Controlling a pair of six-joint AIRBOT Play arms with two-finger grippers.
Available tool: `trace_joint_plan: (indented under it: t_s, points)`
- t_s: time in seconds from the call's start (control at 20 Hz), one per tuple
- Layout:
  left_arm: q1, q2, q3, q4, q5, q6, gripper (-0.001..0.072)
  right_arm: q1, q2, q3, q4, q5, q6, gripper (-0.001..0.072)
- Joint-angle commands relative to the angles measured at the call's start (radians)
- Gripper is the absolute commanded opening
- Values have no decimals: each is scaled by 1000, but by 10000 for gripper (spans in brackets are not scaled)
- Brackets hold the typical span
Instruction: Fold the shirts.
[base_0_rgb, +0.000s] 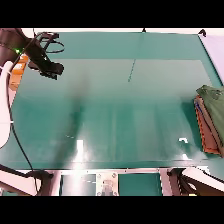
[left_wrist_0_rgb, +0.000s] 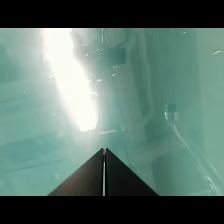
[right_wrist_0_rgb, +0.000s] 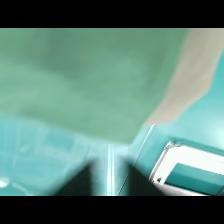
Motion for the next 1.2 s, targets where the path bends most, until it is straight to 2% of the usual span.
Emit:
trace_joint_plan:
  t_s: [0.0, 0.1, 0.2, 0.35, 0.5, 0.6, 0.8, 1.15]
  points:
    - [0, 33, 0, -51, -27, -59, 30, 138, 22, 90, 156, 60, -8, 26]
    - [0, 87, -29, -135, -22, -74, 30, 297, 42, 90, 303, -32, -36, 24]
    - [0, 185, -150, -194, -12, -79, 30, 495, 71, 71, 324, -111, -80, 23]
    - [0, 405, -478, -204, 74, -84, 30, 790, 162, -68, 323, -275, -88, 23]
    - [0, 645, -852, -242, 206, -84, 30, 1070, 290, -309, 323, -437, -87, 23]
    - [0, 745, -1022, -245, 270, -79, 30, 1196, 332, -415, 326, -534, -81, 25]
    - [0, 782, -1099, -243, 285, -76, 31, 1300, 333, -440, 326, -584, -80, 24]
    - [0, 782, -1099, -246, 282, -77, 31, 1298, 333, -440, 326, -584, -80, 24]
